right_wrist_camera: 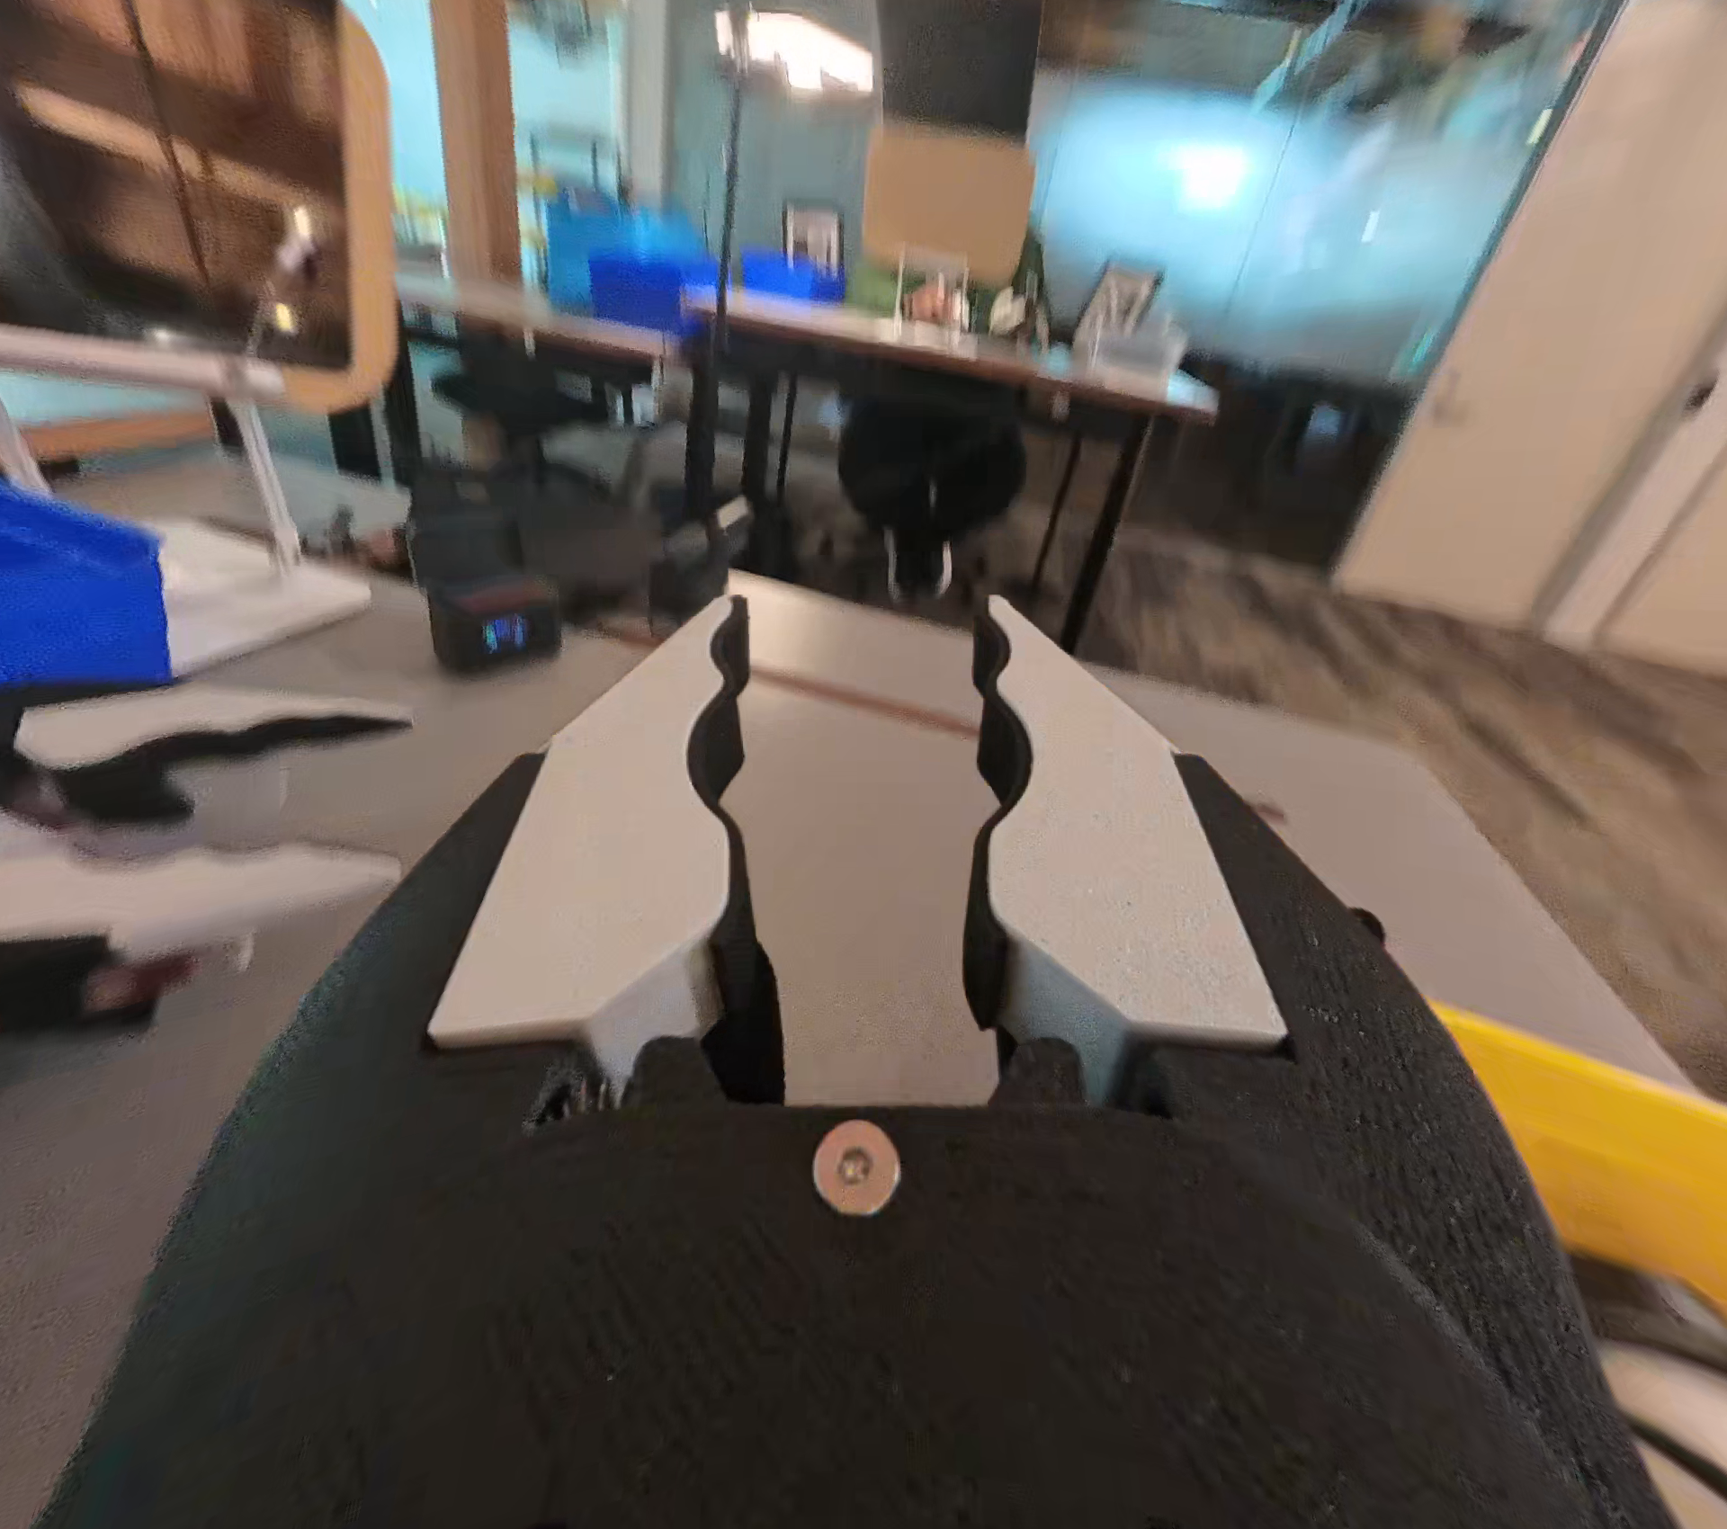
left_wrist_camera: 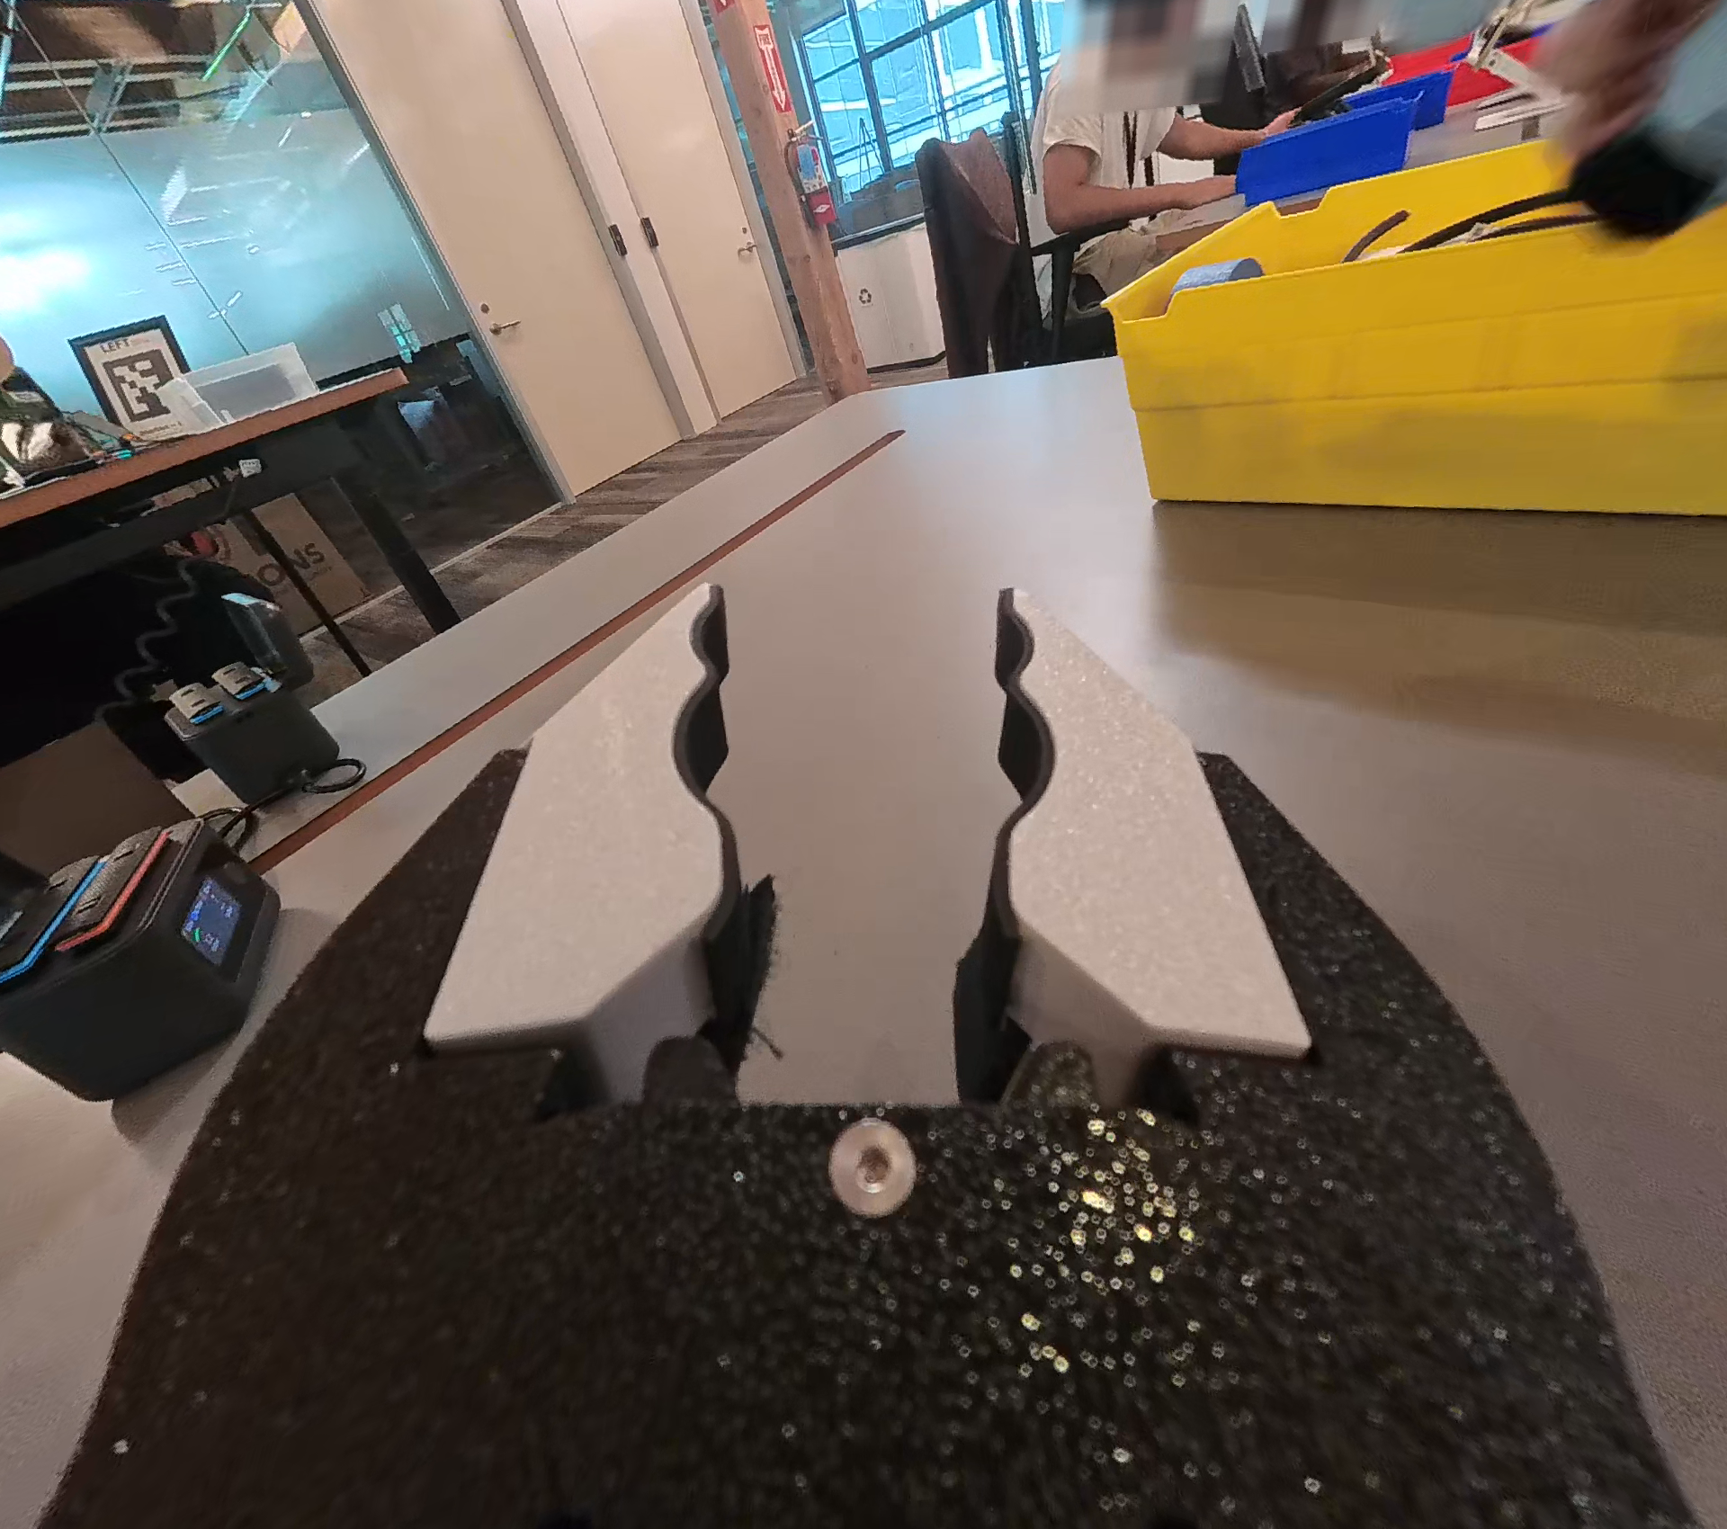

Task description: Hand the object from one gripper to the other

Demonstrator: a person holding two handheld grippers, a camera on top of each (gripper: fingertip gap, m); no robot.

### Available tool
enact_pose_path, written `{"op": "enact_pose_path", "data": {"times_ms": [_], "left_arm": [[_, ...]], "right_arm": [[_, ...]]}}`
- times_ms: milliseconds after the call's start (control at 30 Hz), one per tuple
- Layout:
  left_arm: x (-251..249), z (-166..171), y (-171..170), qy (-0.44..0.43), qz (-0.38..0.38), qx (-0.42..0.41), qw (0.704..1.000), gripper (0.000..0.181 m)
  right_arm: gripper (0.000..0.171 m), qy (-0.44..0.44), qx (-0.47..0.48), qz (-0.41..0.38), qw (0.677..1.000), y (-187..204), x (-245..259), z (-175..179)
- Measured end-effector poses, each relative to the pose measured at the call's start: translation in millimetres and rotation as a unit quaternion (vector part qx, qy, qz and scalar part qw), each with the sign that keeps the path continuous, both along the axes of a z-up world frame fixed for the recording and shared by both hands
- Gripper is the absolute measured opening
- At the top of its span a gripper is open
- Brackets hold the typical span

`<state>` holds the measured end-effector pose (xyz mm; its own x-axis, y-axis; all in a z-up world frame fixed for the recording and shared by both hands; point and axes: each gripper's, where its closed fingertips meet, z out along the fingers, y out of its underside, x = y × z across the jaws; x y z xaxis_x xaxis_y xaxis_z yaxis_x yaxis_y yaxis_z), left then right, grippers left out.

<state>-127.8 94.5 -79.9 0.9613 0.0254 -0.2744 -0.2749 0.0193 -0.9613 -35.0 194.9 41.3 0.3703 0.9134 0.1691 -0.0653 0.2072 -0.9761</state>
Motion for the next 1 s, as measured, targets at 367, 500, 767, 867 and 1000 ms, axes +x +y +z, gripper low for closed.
{"op": "enact_pose_path", "data": {"times_ms": [367,500,767,867,1000], "left_arm": [[-14,1,0,-0.024,0.005,-0.007,1.0,0.046],[8,41,-16,0.013,0.0,0.007,1.0,0.027],[-50,140,-118,0.008,0.093,-0.092,0.991,0.034],[-116,107,-183,-0.061,0.179,-0.228,0.955,0.036],[-151,33,-258,-0.209,0.204,-0.365,0.884,0.037]], "right_arm": [[0.06,0.019,0.161,-0.044,0.986,-31,-80,-86],[0.06,0.025,0.134,-0.038,0.99,-24,-81,-89],[0.057,0.001,0.129,-0.034,0.991,-21,-85,-98],[0.055,0.006,0.119,-0.029,0.992,-20,-85,-98],[0.052,0.006,0.111,-0.026,0.993,-19,-86,-99]]}}
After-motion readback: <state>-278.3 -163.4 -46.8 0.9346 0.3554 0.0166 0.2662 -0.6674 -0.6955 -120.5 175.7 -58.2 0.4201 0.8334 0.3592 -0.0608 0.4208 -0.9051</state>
